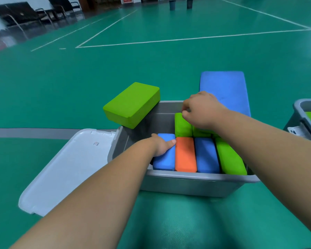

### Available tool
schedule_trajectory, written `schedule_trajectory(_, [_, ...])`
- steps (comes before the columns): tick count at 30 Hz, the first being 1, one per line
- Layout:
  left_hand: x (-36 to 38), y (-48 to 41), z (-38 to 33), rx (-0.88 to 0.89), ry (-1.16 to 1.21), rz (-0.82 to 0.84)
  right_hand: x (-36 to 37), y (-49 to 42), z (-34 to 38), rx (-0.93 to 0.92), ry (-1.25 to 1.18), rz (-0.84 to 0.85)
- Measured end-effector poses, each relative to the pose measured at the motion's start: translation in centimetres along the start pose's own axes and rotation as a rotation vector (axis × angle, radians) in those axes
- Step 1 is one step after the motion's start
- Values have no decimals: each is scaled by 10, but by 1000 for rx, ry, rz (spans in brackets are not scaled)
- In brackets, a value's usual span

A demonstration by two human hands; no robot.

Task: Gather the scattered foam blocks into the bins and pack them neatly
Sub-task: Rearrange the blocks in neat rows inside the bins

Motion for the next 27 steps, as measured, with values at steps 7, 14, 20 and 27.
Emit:
schedule_trajectory(7, [8, 13, -1, -42, -50, 126, 2, 1, -10, 40, -106, -65])
schedule_trajectory(14, [-1, 30, -14, 42, -254, 95, 11, -2, -21, 84, -51, -65])
schedule_trajectory(20, [-27, 22, -22, 168, -392, -43, 11, -5, -10, 66, -57, -86])
schedule_trajectory(27, [-84, 44, -34, 514, -413, -764, 13, -9, 7, 4, -101, -141])
Point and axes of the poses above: each hand's wrist, its own y-axis away from the middle knuckle, its own x-axis out of the palm, z = x × y, the point moved 3 cm from there along -y, towards the middle knuckle, and after that the axes turned 13 degrees about x, right-handed, at the moved point
